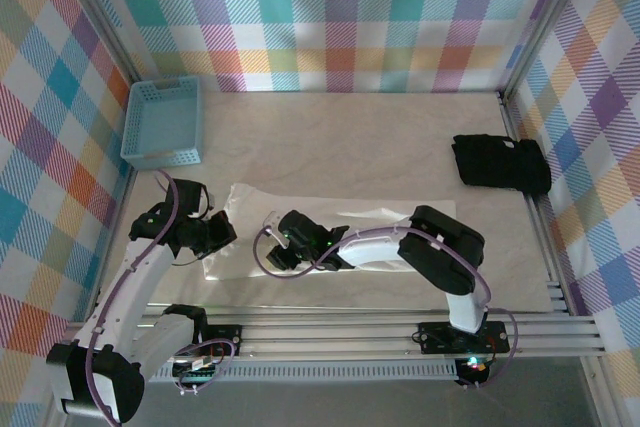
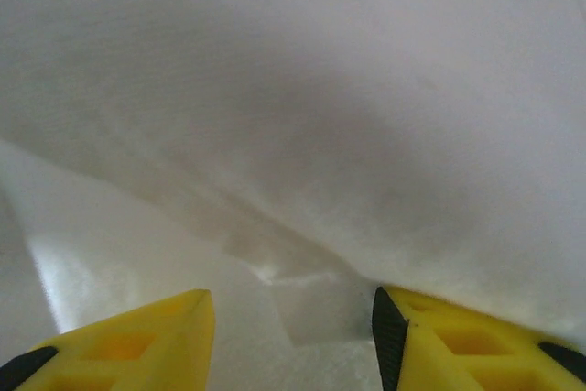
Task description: Fold the inside-out t-shirt
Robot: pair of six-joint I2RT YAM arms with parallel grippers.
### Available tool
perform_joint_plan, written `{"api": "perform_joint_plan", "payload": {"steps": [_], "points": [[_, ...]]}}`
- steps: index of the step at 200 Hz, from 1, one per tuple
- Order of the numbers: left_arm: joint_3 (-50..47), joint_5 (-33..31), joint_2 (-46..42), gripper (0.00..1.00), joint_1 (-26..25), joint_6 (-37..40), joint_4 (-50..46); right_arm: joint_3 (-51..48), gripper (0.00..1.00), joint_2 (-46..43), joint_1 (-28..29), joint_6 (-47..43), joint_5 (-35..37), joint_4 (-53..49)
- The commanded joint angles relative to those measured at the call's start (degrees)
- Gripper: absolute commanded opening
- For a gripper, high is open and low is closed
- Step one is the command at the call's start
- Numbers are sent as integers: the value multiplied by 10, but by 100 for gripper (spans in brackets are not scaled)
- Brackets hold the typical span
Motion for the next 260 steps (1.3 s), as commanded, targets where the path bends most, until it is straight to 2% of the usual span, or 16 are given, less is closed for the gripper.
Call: {"api": "perform_joint_plan", "payload": {"steps": [1,38,61,120,149,180,210,226,246,260], "points": [[7,6,-4,0,3,8,-1,14,39,12,2,19,43,14],[5,-5,-4,0,2,8,0,-17,12,-19,2,21,50,33],[4,-10,-3,0,3,6,3,-33,1,-47,2,17,44,27],[-11,-30,-3,0,2,-11,17,-43,0,-108,2,12,-2,-50],[-39,-34,-6,0,-1,-36,37,-45,3,-128,2,6,-29,-104],[-66,-61,-14,8,-5,-60,52,-49,8,-128,1,-2,-63,-147],[-78,-95,-33,33,-6,-72,58,-55,18,-137,1,-14,-85,-192],[-72,-125,-42,44,-6,-71,52,-55,28,-156,-3,-32,-87,-216],[-71,-133,-46,50,-6,-65,86,-51,41,-181,-16,-45,-122,-210],[-76,-90,-22,51,-10,-59,165,-47,43,-186,-30,-38,-159,-179]]}}
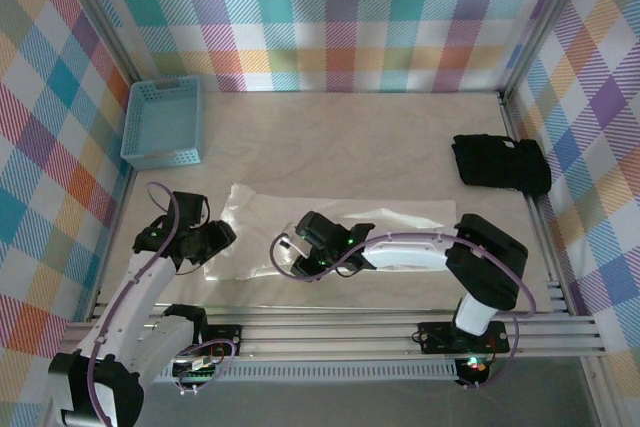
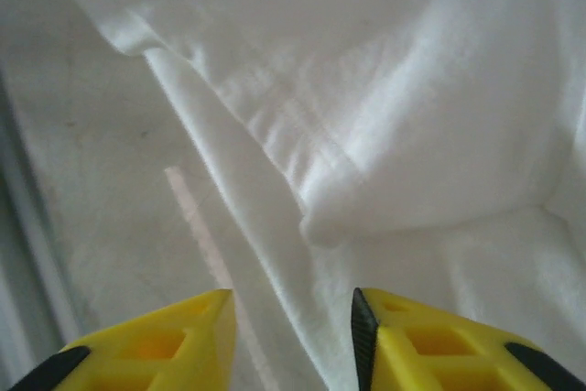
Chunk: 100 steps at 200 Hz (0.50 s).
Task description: Fold the inside-out t-shirt
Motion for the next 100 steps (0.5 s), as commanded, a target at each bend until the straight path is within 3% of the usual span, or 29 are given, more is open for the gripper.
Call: {"api": "perform_joint_plan", "payload": {"steps": [1,21,41,76,100], "points": [[-3,20,20,51,-9,8,108,6,43,-31,-22,-10,-69,22],[17,60,112,51,-33,3,230,10,43,-3,-49,34,-104,95],[49,26,217,50,-45,2,323,33,42,53,-61,72,-93,130],[139,-25,390,49,-37,39,356,70,37,139,-69,113,-77,134],[180,-52,478,48,-19,42,340,51,35,148,-68,124,-64,112]]}}
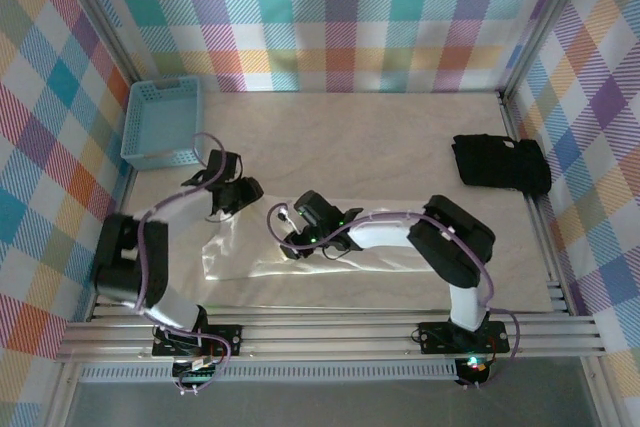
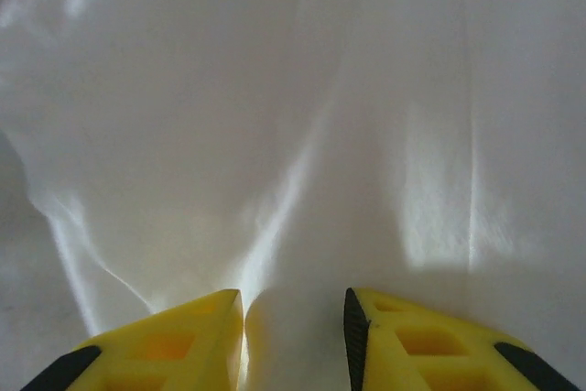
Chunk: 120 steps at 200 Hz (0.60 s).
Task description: Fold the inside-out t-shirt
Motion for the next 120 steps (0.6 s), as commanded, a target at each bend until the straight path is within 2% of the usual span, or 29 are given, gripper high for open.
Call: {"api": "perform_joint_plan", "payload": {"steps": [1,30,74,101,120], "points": [[37,-45,61,48,18,20,25,-5,35,4,0,30,3,-10],[49,-47,76,48,34,26,21,-17,39,-14,0,9,7,-46],[31,-79,-22,53,47,52,-56,4,45,-84,-7,-18,-12,-75],[-13,-79,-90,66,82,45,-87,-5,49,-125,-13,-19,-19,-76],[-41,-51,-118,80,99,53,-97,-13,52,-144,-17,-26,-14,-82]]}}
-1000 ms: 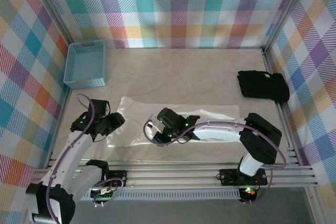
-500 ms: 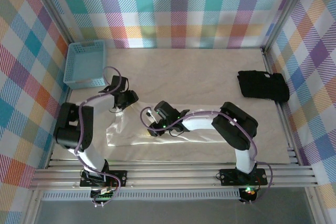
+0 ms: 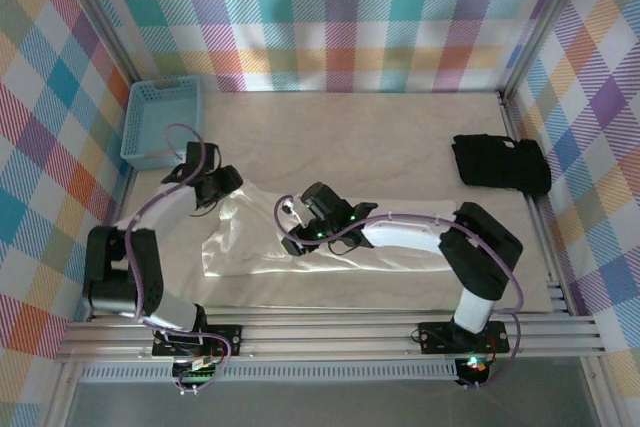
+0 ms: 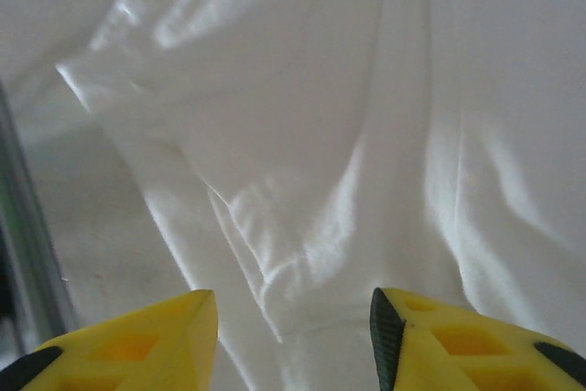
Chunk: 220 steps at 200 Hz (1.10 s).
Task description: Fold the inside-out t-shirt
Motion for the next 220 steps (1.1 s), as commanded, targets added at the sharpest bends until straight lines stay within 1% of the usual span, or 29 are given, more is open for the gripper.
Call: {"api": "perform_joint_plan", "payload": {"steps": [1,12,16,23,36,54,64,89,125,152,162,169,201,220], "points": [[-38,11,-31,81,20,13,-45,-9,53,-29,-8,-17,-10,-17],[-49,38,-33,91,24,19,-45,-16,54,-34,-13,-20,-9,-16],[-51,44,-30,97,24,22,-47,-18,55,-36,-16,-20,-10,-14],[-56,54,-27,100,23,26,-49,-23,57,-36,-20,-20,-15,-13],[-68,59,-20,100,24,34,-47,-27,59,-36,-26,-20,-26,-10],[-75,71,-9,100,21,45,-46,-31,67,-35,-30,-20,-37,-6],[-73,75,-2,100,17,51,-51,-33,68,-35,-30,-21,-43,-5],[-74,68,16,100,1,66,-59,-37,69,-32,-31,-20,-50,-1],[-88,125,41,100,-12,82,-38,-46,68,-32,-31,-6,-56,11],[-113,177,19,100,-42,82,0,-51,68,-33,-31,0,-52,12],[-122,186,11,100,-53,83,1,-53,68,-34,-31,1,-50,13],[-127,191,7,99,-63,84,26,-54,68,-34,-31,2,-48,13],[-137,197,3,93,-98,88,42,-54,68,-28,-31,7,-45,12],[-139,195,9,86,-113,89,48,-56,68,-28,-31,12,-43,13]]}}
